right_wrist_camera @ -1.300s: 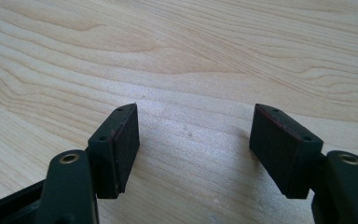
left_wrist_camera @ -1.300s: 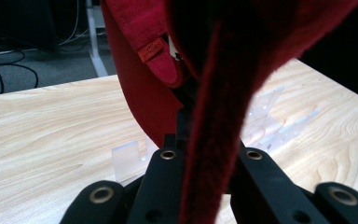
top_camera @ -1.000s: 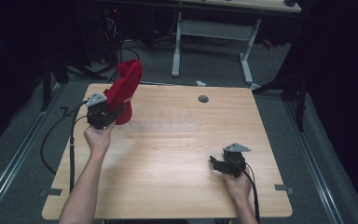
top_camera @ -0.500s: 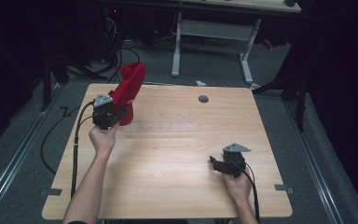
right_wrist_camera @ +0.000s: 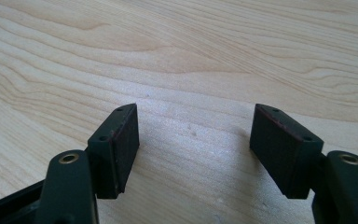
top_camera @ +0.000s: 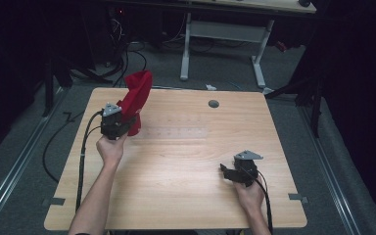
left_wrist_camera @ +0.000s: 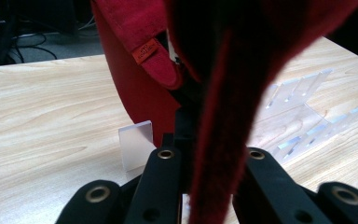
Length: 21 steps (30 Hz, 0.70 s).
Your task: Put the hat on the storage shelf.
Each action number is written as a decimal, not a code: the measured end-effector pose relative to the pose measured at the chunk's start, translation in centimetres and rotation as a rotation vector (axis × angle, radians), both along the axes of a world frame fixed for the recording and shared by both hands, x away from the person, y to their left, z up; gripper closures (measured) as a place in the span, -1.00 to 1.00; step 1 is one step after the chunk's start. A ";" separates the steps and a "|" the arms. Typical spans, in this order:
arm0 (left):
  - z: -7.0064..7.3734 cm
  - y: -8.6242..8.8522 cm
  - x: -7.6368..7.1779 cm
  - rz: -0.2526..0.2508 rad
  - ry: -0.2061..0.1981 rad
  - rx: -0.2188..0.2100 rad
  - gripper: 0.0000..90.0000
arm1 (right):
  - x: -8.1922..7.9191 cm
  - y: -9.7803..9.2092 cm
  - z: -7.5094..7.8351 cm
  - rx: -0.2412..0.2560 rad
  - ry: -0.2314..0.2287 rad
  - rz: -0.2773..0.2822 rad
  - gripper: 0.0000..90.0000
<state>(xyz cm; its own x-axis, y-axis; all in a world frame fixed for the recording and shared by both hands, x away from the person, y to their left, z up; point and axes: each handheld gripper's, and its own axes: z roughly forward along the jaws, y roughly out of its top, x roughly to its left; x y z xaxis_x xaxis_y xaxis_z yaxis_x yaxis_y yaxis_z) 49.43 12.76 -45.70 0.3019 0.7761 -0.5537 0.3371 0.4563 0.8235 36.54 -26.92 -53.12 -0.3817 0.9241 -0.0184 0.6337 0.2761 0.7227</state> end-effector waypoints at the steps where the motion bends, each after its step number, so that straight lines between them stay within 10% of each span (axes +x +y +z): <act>1: -0.1 0.0 0.0 -0.001 0.006 0.005 0.85 | 0.0 0.0 0.0 0.000 0.000 0.000 -0.26; 21: -1.5 0.6 -1.6 -0.005 0.063 -0.004 0.56 | 0.0 0.0 0.0 0.000 0.000 0.001 -0.26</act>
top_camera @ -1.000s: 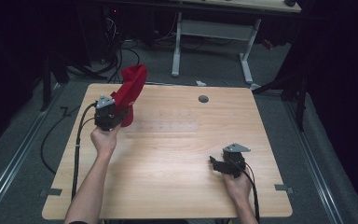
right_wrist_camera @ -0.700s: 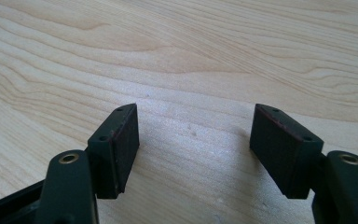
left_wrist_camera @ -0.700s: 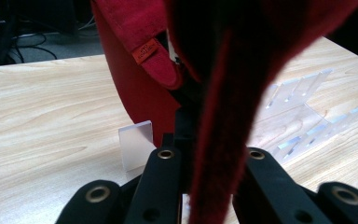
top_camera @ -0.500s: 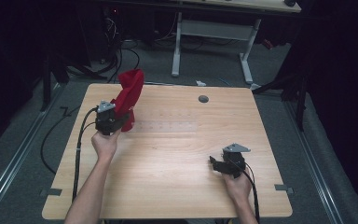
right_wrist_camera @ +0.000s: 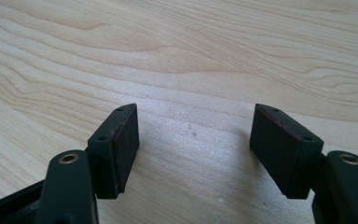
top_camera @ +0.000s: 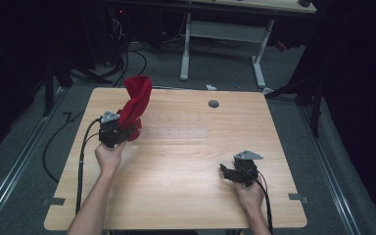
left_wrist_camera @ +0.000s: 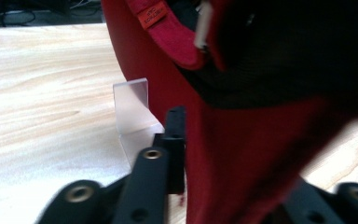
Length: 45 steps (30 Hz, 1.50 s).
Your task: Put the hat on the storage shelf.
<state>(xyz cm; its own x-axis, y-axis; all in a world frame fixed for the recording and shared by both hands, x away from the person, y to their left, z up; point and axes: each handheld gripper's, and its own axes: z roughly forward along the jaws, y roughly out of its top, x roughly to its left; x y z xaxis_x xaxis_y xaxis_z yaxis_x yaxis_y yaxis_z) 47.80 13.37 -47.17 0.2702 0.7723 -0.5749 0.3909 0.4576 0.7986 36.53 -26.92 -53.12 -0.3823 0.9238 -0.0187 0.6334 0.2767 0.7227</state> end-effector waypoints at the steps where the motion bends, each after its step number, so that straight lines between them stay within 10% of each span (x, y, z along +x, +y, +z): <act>1: 0.0 -0.1 -0.1 0.001 -0.002 0.009 0.51 | 0.0 0.0 0.0 0.001 0.001 -0.001 -0.27; 15: -0.2 0.5 -1.0 0.024 -0.013 0.036 -0.08 | 0.0 0.0 0.0 0.000 0.000 0.000 -0.27; 45: 1.0 0.8 -3.9 0.011 -0.073 0.110 -0.22 | 0.0 0.0 0.0 -0.001 0.000 0.004 -0.27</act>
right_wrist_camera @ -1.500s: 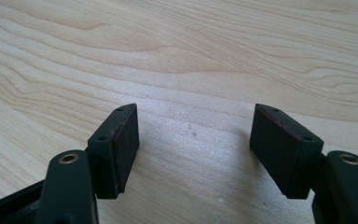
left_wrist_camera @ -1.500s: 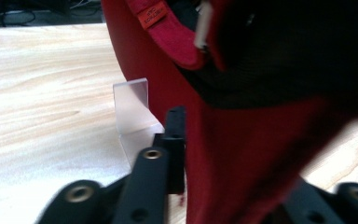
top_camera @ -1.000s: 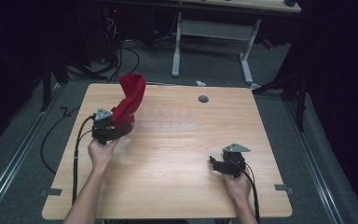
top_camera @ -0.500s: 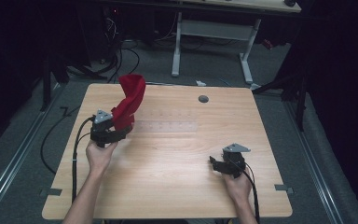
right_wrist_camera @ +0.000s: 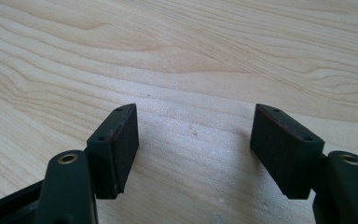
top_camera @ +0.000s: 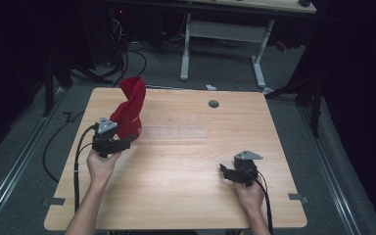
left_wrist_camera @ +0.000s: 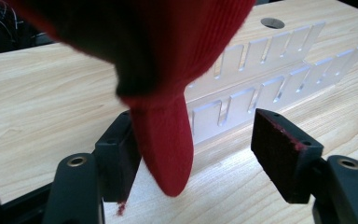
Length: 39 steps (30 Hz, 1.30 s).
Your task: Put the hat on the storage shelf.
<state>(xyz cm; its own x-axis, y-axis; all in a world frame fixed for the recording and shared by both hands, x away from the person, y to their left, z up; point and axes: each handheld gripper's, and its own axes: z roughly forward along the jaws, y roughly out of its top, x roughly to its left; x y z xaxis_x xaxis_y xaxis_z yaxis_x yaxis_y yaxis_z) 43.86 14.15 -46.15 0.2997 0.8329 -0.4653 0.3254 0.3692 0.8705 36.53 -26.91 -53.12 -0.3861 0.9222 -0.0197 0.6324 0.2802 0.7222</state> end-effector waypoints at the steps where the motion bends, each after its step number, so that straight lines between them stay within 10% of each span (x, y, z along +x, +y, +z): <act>1: 0.0 0.1 -0.1 0.004 0.003 -0.004 -0.22 | 0.0 0.0 0.0 0.000 0.000 0.000 -0.27; 39: 0.0 0.7 -6.1 -0.028 0.013 -0.068 -0.23 | 0.0 0.0 0.0 0.002 0.001 0.003 -0.28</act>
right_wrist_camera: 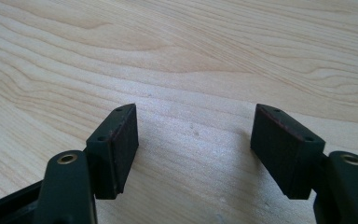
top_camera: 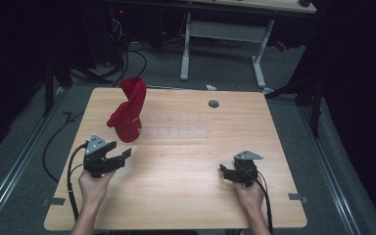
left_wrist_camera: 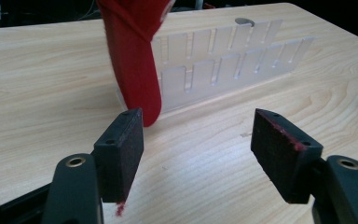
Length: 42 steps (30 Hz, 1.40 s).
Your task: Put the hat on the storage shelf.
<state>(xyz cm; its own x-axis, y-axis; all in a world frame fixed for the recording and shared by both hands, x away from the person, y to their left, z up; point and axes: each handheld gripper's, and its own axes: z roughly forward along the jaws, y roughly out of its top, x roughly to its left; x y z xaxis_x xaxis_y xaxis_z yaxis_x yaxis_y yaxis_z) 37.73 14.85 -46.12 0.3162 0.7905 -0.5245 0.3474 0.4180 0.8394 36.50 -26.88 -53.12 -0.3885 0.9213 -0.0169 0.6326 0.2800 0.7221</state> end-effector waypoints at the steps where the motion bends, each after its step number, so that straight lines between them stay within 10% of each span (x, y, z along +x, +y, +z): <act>1: -0.1 -0.1 -0.1 -0.004 0.001 -0.002 -0.23 | 0.0 0.0 0.0 0.000 0.000 0.000 -0.28; 42: -5.5 -4.5 -1.8 -0.074 0.111 0.020 -0.25 | 0.0 0.0 0.0 -0.001 0.000 0.002 -0.28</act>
